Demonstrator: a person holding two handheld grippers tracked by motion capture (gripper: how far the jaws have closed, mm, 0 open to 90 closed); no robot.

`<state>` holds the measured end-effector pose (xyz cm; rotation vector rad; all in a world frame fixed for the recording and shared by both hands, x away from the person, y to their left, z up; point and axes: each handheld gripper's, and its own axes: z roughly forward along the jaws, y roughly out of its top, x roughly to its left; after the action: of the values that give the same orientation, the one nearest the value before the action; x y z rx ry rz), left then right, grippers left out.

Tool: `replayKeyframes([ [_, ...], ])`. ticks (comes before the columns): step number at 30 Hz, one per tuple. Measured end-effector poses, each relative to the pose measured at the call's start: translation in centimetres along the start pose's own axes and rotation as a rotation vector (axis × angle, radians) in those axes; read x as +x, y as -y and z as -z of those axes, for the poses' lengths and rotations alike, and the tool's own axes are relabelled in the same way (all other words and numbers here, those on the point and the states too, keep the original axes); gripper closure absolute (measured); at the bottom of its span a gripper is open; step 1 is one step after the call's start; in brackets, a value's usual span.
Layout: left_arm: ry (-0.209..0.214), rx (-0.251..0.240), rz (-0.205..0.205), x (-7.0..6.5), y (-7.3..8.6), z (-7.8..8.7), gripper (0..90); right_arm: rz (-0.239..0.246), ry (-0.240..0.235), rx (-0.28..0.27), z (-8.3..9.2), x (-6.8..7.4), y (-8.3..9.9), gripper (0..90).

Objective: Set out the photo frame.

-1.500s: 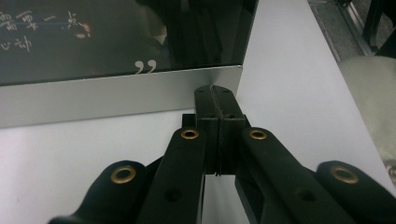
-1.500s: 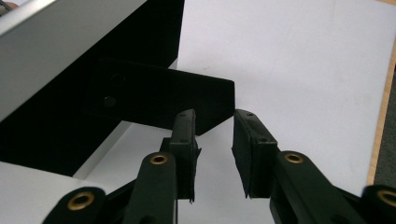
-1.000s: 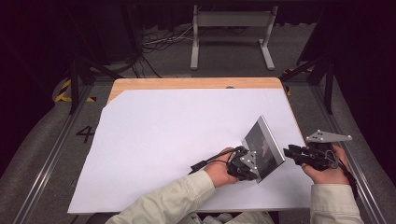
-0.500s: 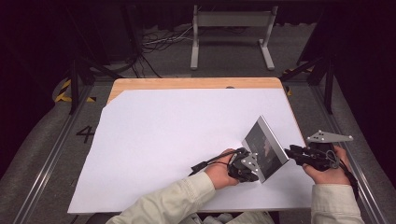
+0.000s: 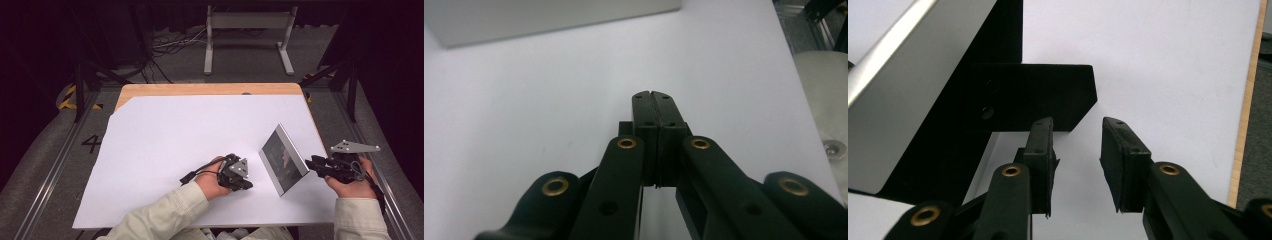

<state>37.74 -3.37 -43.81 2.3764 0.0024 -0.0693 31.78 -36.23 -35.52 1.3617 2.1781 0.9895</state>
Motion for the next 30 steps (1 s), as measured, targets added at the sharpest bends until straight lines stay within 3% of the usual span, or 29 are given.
replayKeyframes([
  [3, -0.012, 0.002, 0.021, 0.2, 1.0, 0.9, 90.0, -0.007, 0.006, 0.002, 0.1, -0.1, 0.1, 66.7],
  [9, -0.043, 0.023, 0.021, 0.3, 2.2, 2.2, 90.0, -0.019, 0.0, 0.006, 0.3, 0.0, 0.0, 68.1],
  [17, -0.072, 0.029, 0.068, 1.1, 3.7, 3.8, 88.8, -0.056, -0.021, 0.012, 0.5, -0.3, 0.0, 69.1],
  [23, -0.152, 0.02, 0.129, 2.2, 5.3, 6.0, 87.5, -0.057, -0.034, 0.027, 0.4, -0.2, -0.5, 69.3],
  [24, -0.164, 0.024, 0.125, 2.3, 5.5, 6.3, 87.2, -0.057, -0.038, 0.028, 0.5, -0.1, -0.6, 69.5],
  [30, -0.2, 0.021, 0.163, 2.7, 6.7, 7.6, 86.5, -0.079, -0.05, 0.047, 0.5, 0.2, -1.0, 71.3],
])
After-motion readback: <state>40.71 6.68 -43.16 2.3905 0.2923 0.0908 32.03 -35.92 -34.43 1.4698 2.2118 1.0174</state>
